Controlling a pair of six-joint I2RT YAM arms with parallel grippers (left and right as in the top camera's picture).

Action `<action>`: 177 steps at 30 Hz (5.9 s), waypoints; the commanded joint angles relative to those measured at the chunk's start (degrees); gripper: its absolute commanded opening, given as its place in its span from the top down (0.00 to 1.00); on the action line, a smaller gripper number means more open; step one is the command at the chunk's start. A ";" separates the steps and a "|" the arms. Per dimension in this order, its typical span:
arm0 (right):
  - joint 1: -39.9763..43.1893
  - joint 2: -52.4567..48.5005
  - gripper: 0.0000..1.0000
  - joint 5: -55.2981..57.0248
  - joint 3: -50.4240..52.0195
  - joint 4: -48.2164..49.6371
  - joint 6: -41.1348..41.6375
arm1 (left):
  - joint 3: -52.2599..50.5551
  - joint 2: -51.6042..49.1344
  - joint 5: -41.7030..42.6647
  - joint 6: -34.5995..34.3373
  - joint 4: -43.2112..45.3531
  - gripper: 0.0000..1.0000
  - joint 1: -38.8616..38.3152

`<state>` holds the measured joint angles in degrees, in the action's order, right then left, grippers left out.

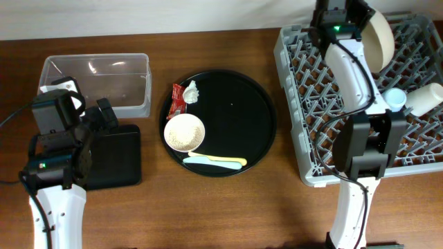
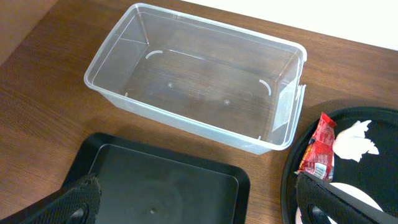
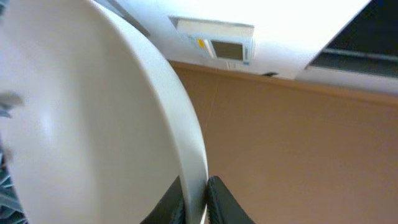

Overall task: Sort waste into correct bins and load items into the dishwasher rack
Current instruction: 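Lower the beige plate into the rack and open the right gripper, then move the right gripper back over the round tray to the utensils, then grasp the light-green spoon on the round tray with the right gripper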

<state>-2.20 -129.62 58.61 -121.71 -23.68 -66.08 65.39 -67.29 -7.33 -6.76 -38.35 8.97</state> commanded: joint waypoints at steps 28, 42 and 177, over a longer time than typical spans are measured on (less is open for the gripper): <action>-15.10 0.11 0.23 -8.26 -0.50 -21.42 37.48 | 0.90 0.13 0.46 -0.72 0.07 0.00 0.20; -15.06 21.00 0.02 -66.95 -1.27 -43.08 68.52 | 0.90 0.13 0.46 -0.72 0.07 0.00 0.20; -30.67 11.50 0.72 -57.90 38.77 -32.28 36.50 | 1.57 -3.82 11.80 0.35 8.79 0.00 2.34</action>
<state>-33.78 -118.15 -3.33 -81.65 -54.81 -29.98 65.80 -72.10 4.45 -5.69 -29.69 11.03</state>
